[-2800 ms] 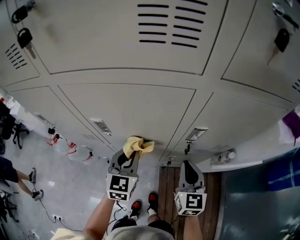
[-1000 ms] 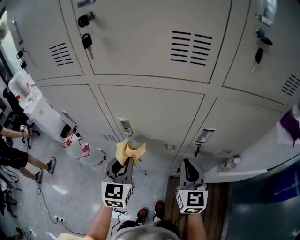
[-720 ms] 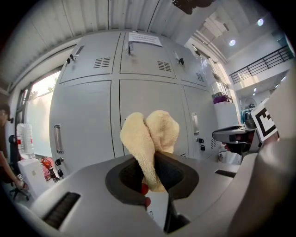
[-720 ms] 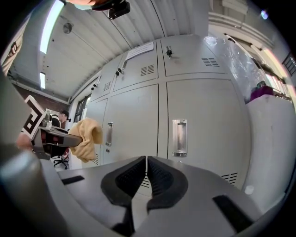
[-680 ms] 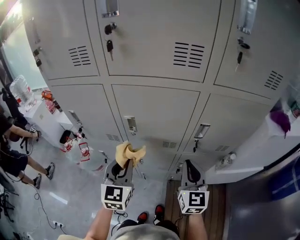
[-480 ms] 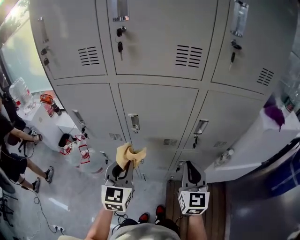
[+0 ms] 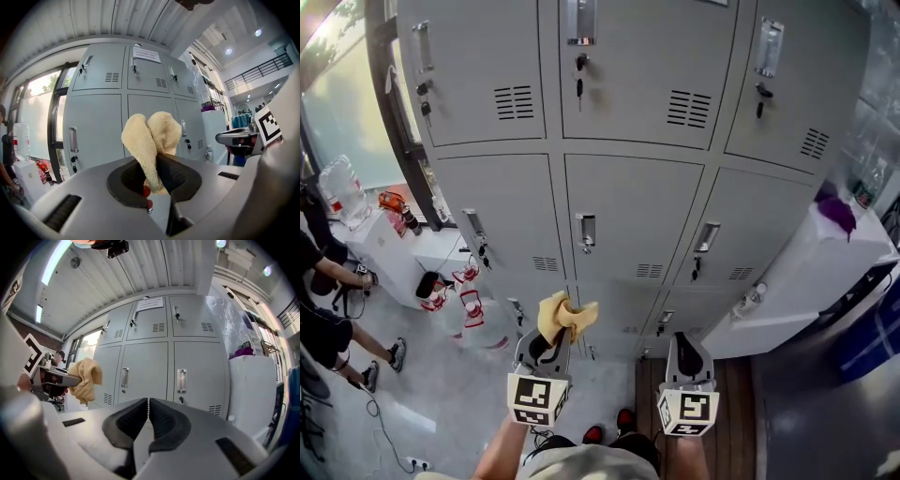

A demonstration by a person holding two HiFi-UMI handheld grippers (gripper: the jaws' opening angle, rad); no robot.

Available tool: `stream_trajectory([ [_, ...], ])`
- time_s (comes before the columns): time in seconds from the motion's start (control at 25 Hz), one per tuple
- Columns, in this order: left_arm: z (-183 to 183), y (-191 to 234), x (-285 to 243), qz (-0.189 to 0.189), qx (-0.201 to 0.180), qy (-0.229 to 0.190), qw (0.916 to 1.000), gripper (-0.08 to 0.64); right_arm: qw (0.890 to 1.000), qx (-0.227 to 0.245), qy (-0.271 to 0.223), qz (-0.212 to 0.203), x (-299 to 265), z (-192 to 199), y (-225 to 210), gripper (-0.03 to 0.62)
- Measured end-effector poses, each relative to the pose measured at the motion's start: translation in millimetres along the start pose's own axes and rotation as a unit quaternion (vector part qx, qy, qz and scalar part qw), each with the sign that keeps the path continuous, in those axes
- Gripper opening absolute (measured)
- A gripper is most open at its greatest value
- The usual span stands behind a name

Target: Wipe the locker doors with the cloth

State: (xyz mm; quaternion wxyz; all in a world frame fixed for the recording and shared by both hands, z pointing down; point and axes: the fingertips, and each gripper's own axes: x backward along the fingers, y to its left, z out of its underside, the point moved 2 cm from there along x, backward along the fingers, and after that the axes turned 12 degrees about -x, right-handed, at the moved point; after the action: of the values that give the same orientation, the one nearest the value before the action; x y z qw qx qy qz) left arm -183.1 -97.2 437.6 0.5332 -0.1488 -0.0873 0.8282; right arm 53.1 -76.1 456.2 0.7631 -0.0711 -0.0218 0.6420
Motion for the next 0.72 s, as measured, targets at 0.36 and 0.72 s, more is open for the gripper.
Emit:
stream_trajectory([
  [0.36,1.3,5.2,18.4,0.002,0.003,-0.006,1.0,0.077,1.0,0.006,0.003,0.003,15.2,-0.2,18.6,0.025],
  [0.72,2.0,6.9,20.9,0.002,0.005,-0.006,1.0,0.077,1.0,0.006,0.008,0.004,16.6,0.0,22.7,0.025],
])
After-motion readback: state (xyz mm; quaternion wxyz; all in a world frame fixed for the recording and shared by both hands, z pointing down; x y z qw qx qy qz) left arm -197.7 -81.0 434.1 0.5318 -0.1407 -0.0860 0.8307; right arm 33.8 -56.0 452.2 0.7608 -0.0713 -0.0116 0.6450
